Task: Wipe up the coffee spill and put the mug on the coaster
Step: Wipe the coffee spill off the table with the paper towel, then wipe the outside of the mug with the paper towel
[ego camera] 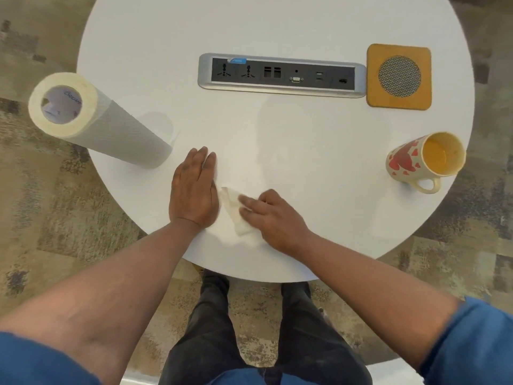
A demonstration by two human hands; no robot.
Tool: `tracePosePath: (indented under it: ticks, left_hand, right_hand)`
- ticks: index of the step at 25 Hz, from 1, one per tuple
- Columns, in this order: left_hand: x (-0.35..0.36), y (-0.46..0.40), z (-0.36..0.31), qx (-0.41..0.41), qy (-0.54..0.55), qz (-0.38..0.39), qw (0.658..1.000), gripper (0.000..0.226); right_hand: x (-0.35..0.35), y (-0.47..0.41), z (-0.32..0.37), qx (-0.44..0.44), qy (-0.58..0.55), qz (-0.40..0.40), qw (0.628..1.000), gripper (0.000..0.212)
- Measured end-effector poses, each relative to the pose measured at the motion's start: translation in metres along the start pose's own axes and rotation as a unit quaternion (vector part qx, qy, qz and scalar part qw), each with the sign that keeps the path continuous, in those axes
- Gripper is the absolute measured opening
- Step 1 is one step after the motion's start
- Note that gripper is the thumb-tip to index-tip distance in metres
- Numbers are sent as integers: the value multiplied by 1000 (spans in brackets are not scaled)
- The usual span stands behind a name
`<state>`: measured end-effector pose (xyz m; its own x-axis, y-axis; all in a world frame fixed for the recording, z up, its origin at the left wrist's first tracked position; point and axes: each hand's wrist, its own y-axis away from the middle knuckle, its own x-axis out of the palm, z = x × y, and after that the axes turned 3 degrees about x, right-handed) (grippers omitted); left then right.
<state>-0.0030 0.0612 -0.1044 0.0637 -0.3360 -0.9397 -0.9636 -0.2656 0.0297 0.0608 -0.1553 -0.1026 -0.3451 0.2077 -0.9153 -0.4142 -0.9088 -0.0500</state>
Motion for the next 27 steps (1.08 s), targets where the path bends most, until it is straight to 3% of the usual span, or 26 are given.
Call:
tracePosePath:
  ticks: [3, 6, 9, 10, 13, 15, 17, 20, 24, 27]
  left_hand:
    - [-1, -1, -1, -2, -4, 7, 1000, 56]
    - [-3, -1, -4, -7, -13, 16, 1000, 56]
    - [-3, -1, -6, -6, -29, 16, 999, 58]
    - [-2, -1, -7, -3, -39, 12, 999, 59]
    - [-2, 0, -18, -4, -83, -7, 996, 62]
    - [-1, -6, -36, 1, -73, -22, 997, 65]
    - [3, -18, -66, 27, 4, -39, 999, 61]
    - [11, -40, -136, 58, 185, -18, 981, 41]
    - [10, -57, -224, -28, 365, 153, 918, 20]
    - [14, -62, -273, -14, 409, 204, 889, 17]
  right_hand:
    - [-16, 39, -36, 48, 27, -10, 998, 29]
    - [-41, 64, -68, 180, 31, -62, 981, 25]
    - [-61, 54, -82, 399, -12, -91, 912, 38]
    - [-63, 48, -81, 434, -31, -106, 894, 39]
    - [-59, 30, -58, 421, -162, -197, 870, 44]
    - [-67, 26, -36, 464, -303, -231, 800, 45]
    - [-84, 31, -25, 507, -399, -251, 722, 42]
    - [-120, 61, -29, 508, -441, -322, 666, 40]
    - [-151, 105, -47, 524, -432, -429, 596, 40]
    - [-161, 138, -65, 530, -423, -495, 543, 37]
